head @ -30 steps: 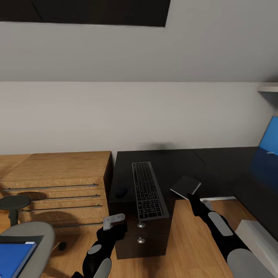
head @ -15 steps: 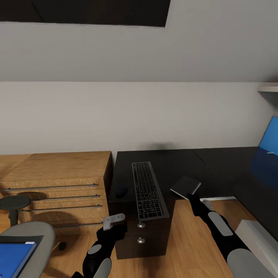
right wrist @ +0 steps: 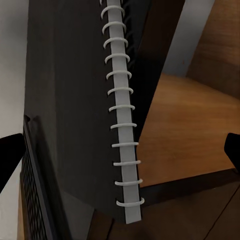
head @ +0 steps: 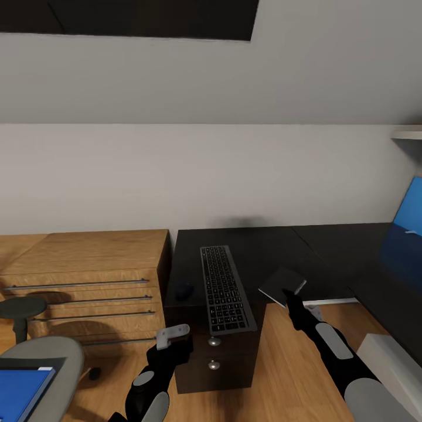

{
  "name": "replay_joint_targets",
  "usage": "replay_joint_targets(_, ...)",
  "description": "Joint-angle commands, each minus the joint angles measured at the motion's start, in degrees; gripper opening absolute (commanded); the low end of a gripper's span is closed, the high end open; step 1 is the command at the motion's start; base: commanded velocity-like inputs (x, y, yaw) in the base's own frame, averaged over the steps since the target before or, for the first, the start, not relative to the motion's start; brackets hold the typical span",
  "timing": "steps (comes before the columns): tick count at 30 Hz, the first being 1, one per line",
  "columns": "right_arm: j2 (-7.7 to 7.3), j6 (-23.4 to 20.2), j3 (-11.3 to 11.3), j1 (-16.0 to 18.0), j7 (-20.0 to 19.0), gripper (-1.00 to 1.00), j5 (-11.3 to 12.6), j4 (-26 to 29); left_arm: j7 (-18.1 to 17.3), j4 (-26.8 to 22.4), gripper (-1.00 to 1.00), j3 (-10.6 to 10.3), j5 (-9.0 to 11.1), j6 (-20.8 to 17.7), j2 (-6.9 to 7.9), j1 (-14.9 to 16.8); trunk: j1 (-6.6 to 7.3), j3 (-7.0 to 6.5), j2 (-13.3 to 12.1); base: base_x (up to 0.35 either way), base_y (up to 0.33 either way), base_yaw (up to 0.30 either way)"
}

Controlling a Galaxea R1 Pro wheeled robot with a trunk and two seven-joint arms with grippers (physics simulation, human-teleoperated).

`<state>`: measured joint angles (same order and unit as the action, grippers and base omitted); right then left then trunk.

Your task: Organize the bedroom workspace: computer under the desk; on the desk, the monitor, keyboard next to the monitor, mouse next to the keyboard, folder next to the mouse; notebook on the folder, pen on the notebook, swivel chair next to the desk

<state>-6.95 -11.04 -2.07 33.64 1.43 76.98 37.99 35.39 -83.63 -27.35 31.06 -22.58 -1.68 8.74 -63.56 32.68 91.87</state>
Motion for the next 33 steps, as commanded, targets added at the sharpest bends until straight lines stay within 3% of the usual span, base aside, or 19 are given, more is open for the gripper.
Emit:
replay_joint_targets(1,0.01,-0.29,-0.13,-0.02,0.14,1.0,0.37,0.08,0.45,-0.16,1.0,-0.07,0.4,-0.05,0.01,0.05,0.0,0.06,0.03,0.0,0.0,0.0)
replay_joint_targets(17,0.01,-0.35,-0.13,0.01,0.06,1.0,0.28,0.1,0.44,-0.17,1.0,-0.07,0.4,-0.01,0.01,0.05,0.0,0.06,0.03,-0.024,0.0,0.0)
replay_joint_targets(33,0.08,-0.3,-0.01,0.02,-0.17,1.0,0.21,0.08,0.46,-0.14,1.0,-0.07,0.4,-0.1,0.01,0.05,0.0,0.06,0.03,-0.306,0.0,0.0)
